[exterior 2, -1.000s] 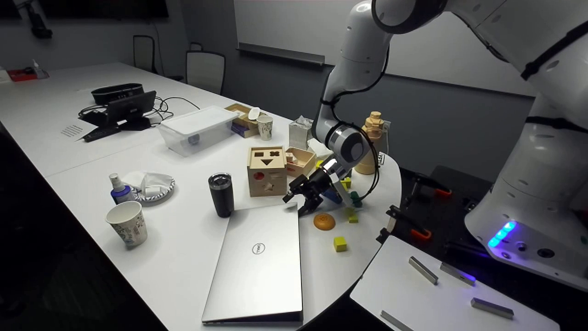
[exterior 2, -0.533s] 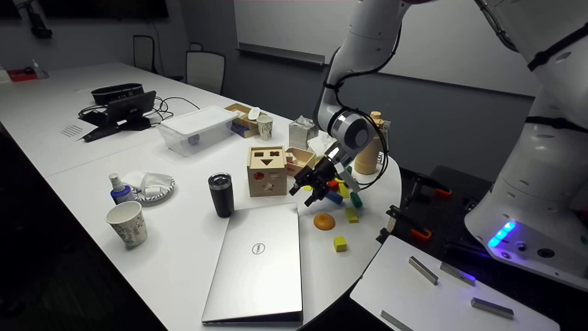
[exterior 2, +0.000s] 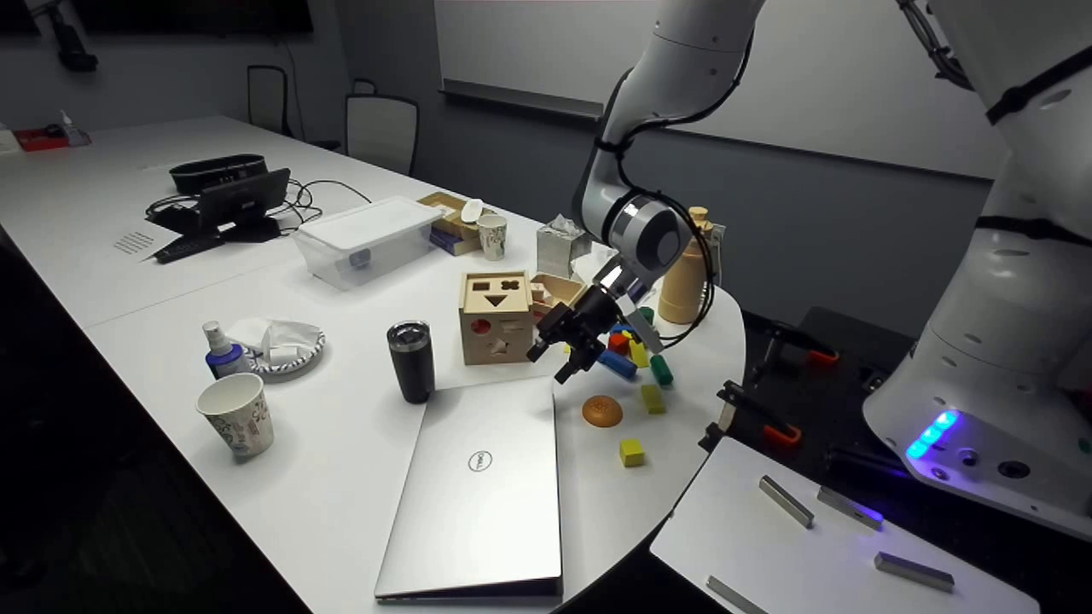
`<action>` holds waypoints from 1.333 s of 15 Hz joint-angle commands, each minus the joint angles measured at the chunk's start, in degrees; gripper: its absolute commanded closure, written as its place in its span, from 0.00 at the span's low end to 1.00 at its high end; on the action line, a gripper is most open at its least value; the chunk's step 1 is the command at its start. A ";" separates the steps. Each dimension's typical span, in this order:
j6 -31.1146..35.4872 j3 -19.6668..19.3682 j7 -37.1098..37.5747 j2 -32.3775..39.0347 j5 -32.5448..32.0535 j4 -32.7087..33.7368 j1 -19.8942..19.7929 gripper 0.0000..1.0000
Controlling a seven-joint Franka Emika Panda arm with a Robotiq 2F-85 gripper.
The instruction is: Open the laptop
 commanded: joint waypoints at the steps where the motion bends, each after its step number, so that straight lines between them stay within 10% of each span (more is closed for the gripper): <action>1: 1.57 0.85 2.97 -1.23 -1.51 -0.91 0.21 0.00; 20: -0.48 3.63 4.67 3.30 -3.29 4.47 0.02 0.00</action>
